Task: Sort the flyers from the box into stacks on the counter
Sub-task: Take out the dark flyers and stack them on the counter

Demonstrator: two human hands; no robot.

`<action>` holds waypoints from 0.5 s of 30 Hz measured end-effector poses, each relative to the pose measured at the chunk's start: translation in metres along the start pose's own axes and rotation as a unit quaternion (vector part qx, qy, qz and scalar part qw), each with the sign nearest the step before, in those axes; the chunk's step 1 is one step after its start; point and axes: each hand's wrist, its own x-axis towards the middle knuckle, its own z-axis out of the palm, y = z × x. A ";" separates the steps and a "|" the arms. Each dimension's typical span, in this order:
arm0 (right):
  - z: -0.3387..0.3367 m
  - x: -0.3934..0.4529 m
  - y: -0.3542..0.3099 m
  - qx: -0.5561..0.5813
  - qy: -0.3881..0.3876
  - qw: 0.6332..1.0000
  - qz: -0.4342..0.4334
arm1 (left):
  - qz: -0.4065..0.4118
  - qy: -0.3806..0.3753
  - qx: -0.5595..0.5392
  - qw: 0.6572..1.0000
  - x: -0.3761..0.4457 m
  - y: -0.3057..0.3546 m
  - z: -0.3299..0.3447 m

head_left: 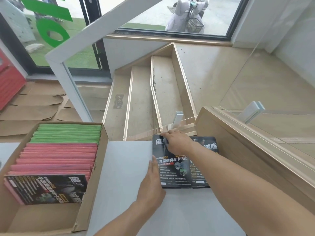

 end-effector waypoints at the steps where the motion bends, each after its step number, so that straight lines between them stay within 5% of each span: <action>1: -0.001 0.000 -0.002 0.004 -0.006 1.000 -0.001 | 0.000 0.014 0.002 1.000 0.002 0.001 0.001; 15: 0.001 0.014 -0.014 -0.041 -0.014 0.999 -0.006 | -0.049 0.040 -0.033 0.997 0.002 0.005 0.003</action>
